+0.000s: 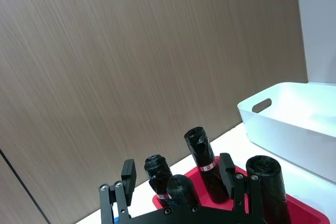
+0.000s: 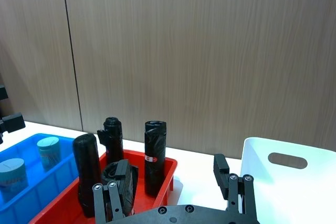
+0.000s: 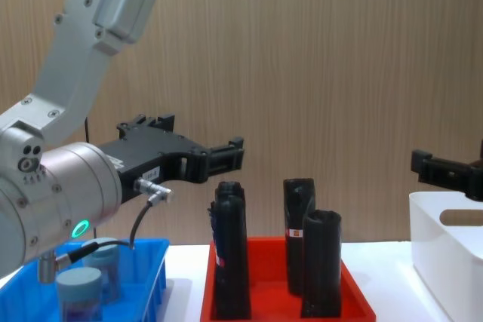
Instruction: Pick the cotton swabs from the blue box and place them into the white box.
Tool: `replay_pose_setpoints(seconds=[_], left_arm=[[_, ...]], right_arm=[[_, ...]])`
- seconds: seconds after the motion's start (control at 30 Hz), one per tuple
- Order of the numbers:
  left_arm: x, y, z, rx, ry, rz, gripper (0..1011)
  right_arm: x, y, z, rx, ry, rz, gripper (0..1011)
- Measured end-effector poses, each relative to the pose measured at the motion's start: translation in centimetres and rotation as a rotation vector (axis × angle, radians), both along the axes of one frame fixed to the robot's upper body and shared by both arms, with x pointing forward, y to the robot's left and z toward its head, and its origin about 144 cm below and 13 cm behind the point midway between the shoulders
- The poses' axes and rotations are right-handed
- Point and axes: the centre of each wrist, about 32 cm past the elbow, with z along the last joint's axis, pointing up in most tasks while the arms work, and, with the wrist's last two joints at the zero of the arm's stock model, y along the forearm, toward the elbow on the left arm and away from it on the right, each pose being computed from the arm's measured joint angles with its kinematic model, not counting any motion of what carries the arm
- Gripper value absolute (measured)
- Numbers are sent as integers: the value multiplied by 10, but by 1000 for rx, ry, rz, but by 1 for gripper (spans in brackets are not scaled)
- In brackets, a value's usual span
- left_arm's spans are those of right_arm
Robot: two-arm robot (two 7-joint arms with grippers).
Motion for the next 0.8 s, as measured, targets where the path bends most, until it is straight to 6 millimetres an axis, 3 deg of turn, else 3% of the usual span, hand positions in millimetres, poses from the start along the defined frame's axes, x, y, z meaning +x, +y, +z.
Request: replay_pose_setpoints(seconds=[0.8], left_arm=[[0, 1, 0, 0, 1, -1, 1004]], right_arm=[[0, 0, 0, 0, 0, 0, 1002]])
